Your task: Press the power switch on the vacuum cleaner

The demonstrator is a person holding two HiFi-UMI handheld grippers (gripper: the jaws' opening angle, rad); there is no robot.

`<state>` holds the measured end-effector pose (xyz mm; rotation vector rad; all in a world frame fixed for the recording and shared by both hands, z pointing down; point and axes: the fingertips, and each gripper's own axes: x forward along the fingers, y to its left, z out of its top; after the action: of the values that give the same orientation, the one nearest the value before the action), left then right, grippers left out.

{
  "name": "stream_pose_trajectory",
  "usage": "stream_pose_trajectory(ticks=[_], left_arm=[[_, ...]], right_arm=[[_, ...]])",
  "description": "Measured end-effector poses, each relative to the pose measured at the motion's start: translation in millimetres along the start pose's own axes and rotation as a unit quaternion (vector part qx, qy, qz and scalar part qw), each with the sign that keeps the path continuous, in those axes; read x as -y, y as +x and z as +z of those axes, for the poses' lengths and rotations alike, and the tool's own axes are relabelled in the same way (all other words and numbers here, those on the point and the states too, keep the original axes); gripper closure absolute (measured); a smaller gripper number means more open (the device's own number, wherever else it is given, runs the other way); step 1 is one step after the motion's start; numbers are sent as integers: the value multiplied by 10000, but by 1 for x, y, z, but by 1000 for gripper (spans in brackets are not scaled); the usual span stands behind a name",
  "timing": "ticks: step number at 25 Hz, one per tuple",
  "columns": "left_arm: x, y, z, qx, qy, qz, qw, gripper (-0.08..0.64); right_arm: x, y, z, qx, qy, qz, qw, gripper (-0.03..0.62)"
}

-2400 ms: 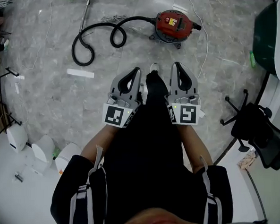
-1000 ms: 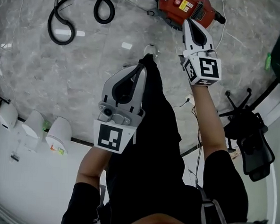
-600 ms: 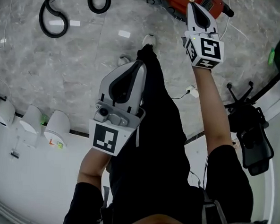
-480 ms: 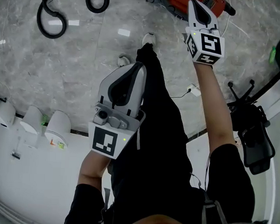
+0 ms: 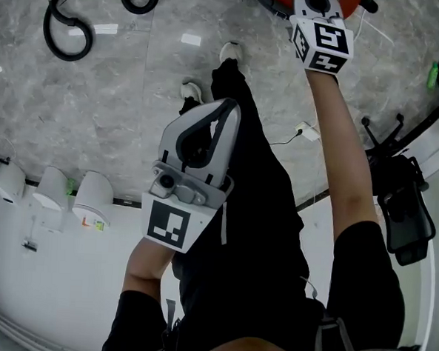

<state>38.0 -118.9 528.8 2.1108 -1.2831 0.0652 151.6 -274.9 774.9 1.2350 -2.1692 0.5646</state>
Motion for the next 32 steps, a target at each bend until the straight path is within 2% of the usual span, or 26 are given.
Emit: stream_pose_trajectory(ticks=[3, 8, 14, 22, 28, 32], left_arm=[[-1, -2, -1, 27, -31, 49, 10000, 549], [0, -11, 4, 182, 437, 186, 9987, 549], [-15, -10, -2, 102, 141, 310, 9994, 549], [-32, -16, -8, 125, -44, 571, 9983, 549], [-31, -10, -8, 259, -237, 586, 9977, 549], [-22, -5, -3, 350, -355, 513, 9974, 549]], right_arm=[[7, 11, -7, -80, 19, -34, 10000, 574], [5, 24, -17, -266, -29, -88, 9996, 574], [12, 41, -25, -441, -276, -218, 9984, 574], [11, 57, -46, -729, 193, -35, 9971, 574], [11, 67, -69, -1126, 674, -169, 9912, 574], [11, 68, -75, -1187, 593, -206, 9909, 574]])
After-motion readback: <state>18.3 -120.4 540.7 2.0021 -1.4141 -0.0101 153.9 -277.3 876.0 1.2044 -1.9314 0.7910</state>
